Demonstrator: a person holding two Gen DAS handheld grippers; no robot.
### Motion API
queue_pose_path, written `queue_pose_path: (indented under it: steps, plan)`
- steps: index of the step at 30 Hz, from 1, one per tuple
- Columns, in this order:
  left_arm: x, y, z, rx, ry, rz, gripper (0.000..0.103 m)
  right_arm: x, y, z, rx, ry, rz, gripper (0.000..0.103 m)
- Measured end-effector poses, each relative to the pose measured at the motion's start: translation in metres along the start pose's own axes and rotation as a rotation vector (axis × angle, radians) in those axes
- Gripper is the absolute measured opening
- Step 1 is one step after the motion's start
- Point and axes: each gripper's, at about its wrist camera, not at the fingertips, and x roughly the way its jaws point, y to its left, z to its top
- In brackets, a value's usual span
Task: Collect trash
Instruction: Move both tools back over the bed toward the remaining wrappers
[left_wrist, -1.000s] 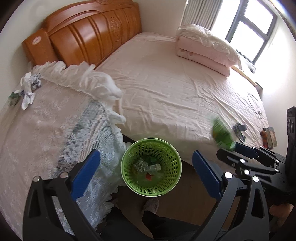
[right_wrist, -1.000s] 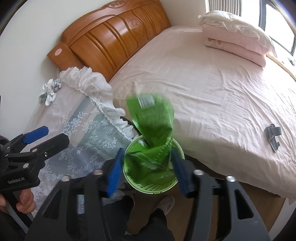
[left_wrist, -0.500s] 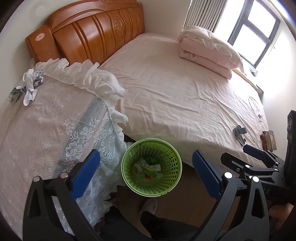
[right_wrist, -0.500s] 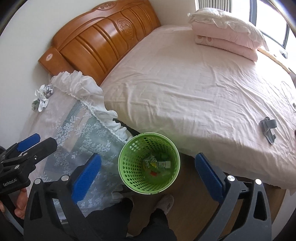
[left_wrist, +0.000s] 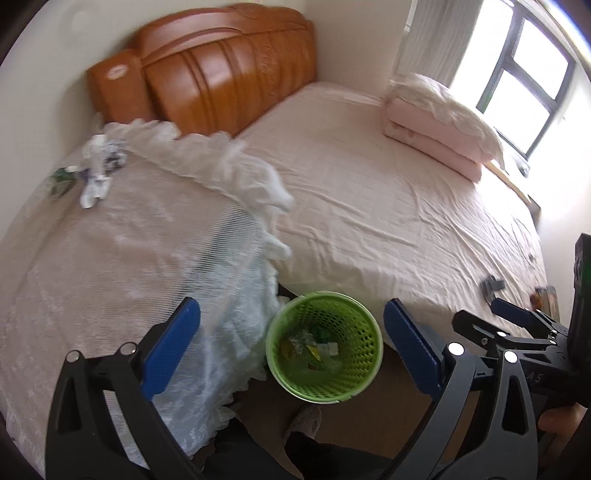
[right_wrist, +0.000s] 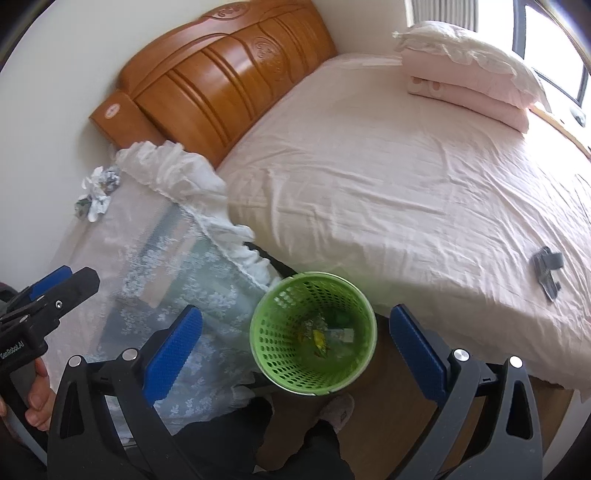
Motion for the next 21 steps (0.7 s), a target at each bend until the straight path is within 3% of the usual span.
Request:
queue_pose_path:
  steps: [11,21]
  plan:
    - [-0.022,0.13,0.019,-0.183,-0.067,0.195,0.095,0.039,0.117,0.056,-0.205,0.017,0.126,0.101]
    - [-0.026,0.243,0.038,-0.319,-0.09,0.283,0.095,0.08,0.232,0.097,-0.333,0.029,0.21,0.101]
